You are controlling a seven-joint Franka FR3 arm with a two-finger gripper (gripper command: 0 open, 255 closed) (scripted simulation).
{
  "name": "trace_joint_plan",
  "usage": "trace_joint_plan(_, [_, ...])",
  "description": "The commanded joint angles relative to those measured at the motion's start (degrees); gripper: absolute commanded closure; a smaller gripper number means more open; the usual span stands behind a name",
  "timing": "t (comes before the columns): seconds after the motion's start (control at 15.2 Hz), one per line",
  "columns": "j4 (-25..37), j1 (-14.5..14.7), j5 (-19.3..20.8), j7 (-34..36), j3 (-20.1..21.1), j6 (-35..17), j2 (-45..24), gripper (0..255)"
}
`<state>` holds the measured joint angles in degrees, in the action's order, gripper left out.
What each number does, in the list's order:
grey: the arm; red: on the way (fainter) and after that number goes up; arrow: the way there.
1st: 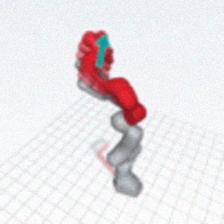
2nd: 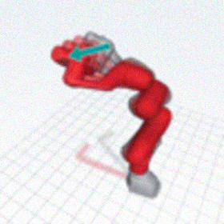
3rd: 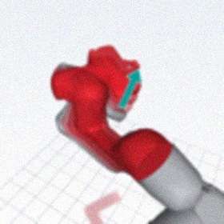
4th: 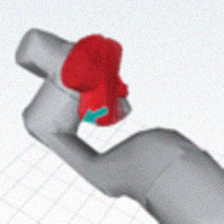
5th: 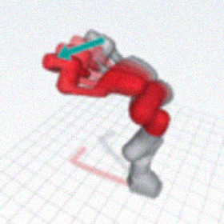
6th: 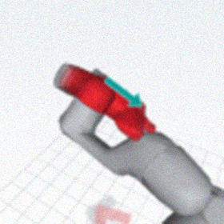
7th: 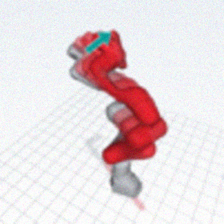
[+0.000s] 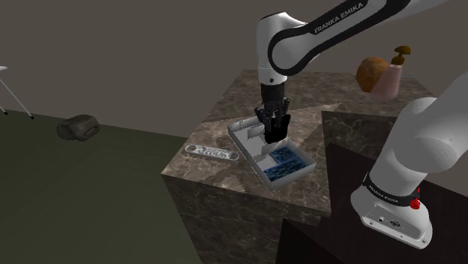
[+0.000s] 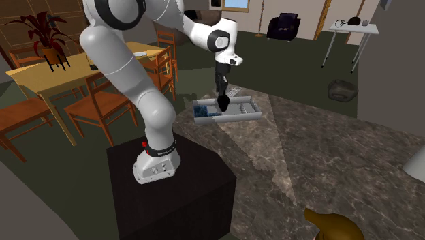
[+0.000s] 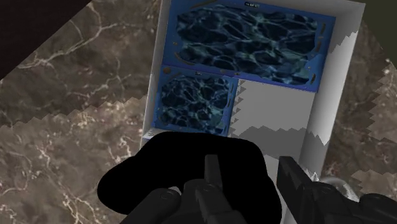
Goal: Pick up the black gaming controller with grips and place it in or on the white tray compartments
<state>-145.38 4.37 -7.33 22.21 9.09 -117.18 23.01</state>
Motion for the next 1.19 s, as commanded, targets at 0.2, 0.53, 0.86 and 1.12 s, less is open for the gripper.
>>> trace_joint_plan(0.2, [3.03,1.10,-0.60,3.08,2.29,-1.70,-4.47,255])
trace_joint_plan(0.53, [0.86,1.11,-0.64,3.01,2.61,-6.03,-6.63,255])
trace_joint_plan(0.86, [5.55,-0.48,2.50,4.25,2.44,-4.28,-10.81,0])
trace_joint_plan(1.12, [15.73,-2.63,8.38,6.98,2.02,0.15,-19.05,0])
